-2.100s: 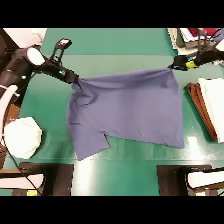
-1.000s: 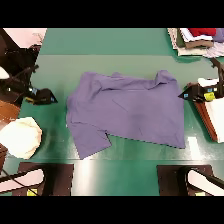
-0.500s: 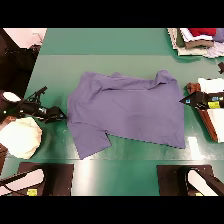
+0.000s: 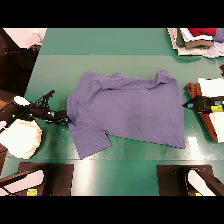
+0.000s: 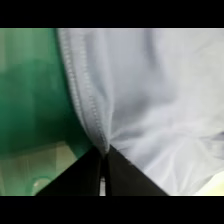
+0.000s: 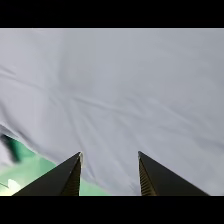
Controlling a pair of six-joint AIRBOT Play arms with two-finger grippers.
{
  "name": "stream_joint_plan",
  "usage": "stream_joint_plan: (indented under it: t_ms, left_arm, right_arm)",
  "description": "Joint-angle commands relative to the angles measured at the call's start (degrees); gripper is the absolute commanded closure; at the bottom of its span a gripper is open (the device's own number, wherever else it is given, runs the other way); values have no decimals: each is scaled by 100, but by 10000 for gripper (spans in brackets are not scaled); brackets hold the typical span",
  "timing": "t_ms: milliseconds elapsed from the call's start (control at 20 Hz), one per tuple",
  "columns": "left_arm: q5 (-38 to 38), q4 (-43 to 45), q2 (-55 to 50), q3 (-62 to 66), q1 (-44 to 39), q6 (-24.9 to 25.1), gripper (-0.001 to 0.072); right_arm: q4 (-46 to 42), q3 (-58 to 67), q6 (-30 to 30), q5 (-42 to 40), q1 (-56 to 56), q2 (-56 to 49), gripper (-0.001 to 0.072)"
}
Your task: Fold the shirts.
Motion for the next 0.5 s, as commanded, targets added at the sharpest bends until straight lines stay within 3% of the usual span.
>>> stream_joint_plan:
  t_ms: [0, 150, 200, 250, 300, 400, 450]
  left_arm:
    - [35, -87, 114, 4, -63, -72, 683]
    - [44, -57, 420, 94, -63, 42, 683]
    - [68, -55, 496, 98, -63, 39, 683]
    - [81, -57, 551, 101, -63, 39, 683]
    - [79, -59, 553, 118, -63, 39, 683]
    - [85, -59, 553, 118, -63, 42, 683]
    - [85, -59, 553, 118, -63, 42, 682]
  right_arm:
    - [-1113, -181, 240, 505, -90, 11, 302]
    - [-1091, -966, 229, 551, -758, 9, 301]
    - [-1086, -1257, 155, 487, -1054, 7, 255]
    - [-1082, -1552, 59, 424, -1364, -13, 87]
    - [-1084, -1788, 59, 378, -1637, -114, 79]
    - [-1075, -2114, 4, 295, -2037, -396, 195]
    - [-1034, -2216, -63, 234, -2157, -531, 213]
